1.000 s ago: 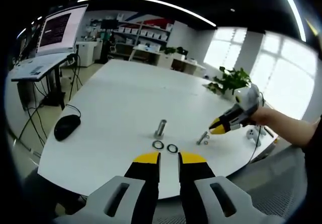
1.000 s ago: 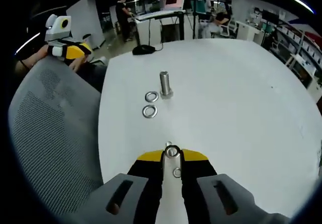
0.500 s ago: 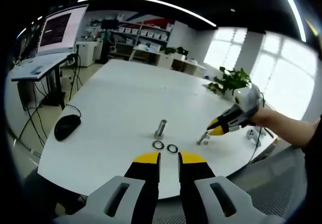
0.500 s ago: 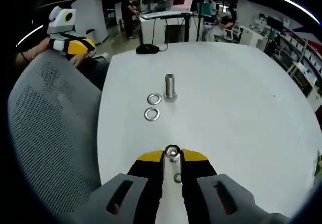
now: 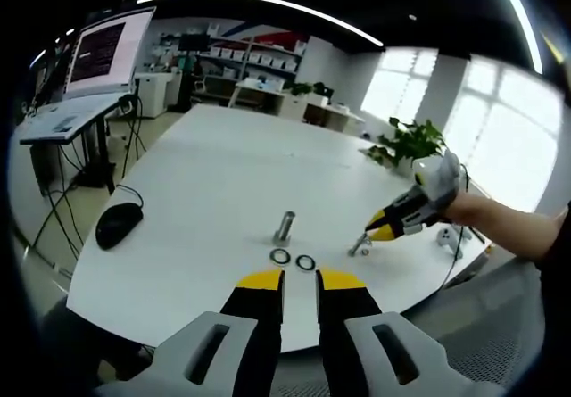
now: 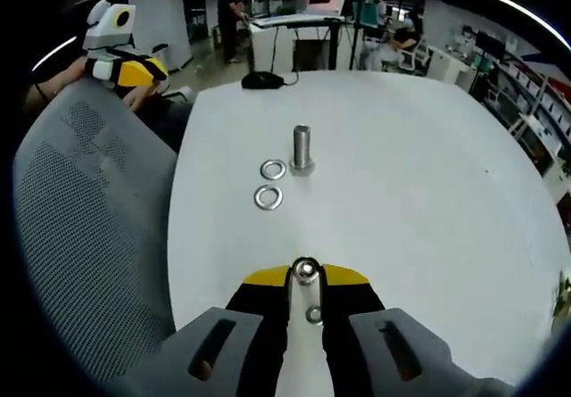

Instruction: Place the washer onto the threaded stud by aligning its center hole with the stud, sliding it down to the base, and recovering from edge contact or off-axis alignment until the washer reaches the visible bottom stop.

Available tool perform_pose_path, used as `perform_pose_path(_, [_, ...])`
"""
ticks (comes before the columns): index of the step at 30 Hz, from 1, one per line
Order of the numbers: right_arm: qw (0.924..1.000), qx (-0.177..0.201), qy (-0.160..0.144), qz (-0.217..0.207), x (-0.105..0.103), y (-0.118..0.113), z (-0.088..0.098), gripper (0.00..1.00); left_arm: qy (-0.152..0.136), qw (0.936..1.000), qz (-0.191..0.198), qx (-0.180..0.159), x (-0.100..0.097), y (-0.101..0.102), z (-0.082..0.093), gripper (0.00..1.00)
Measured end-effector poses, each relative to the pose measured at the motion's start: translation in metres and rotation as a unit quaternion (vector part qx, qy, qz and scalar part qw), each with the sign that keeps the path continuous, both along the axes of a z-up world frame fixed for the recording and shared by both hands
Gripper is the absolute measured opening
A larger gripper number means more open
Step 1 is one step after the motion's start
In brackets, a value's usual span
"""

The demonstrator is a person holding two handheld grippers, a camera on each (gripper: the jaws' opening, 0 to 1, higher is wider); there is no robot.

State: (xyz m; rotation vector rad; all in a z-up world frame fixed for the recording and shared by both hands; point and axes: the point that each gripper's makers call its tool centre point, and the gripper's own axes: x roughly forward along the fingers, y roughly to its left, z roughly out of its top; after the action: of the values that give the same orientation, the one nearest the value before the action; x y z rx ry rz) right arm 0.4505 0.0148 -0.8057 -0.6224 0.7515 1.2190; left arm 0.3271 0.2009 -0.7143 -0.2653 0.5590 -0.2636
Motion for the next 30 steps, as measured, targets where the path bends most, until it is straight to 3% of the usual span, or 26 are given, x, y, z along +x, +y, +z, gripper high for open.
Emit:
perform_pose_path(20, [0.9998, -0.010, -0.015, 0.001, 0.003, 0.000, -0.004, 0.17, 0.002, 1.0000, 0.001, 0.000, 0.000, 0.000, 0.000, 0.11])
perform_pose_path(30, [0.9997, 0.020, -0.012, -0.013, 0.007, 0.004, 0.007, 0.16, 0.002, 1.0000, 0.000, 0.000, 0.000, 0.000, 0.000, 0.11])
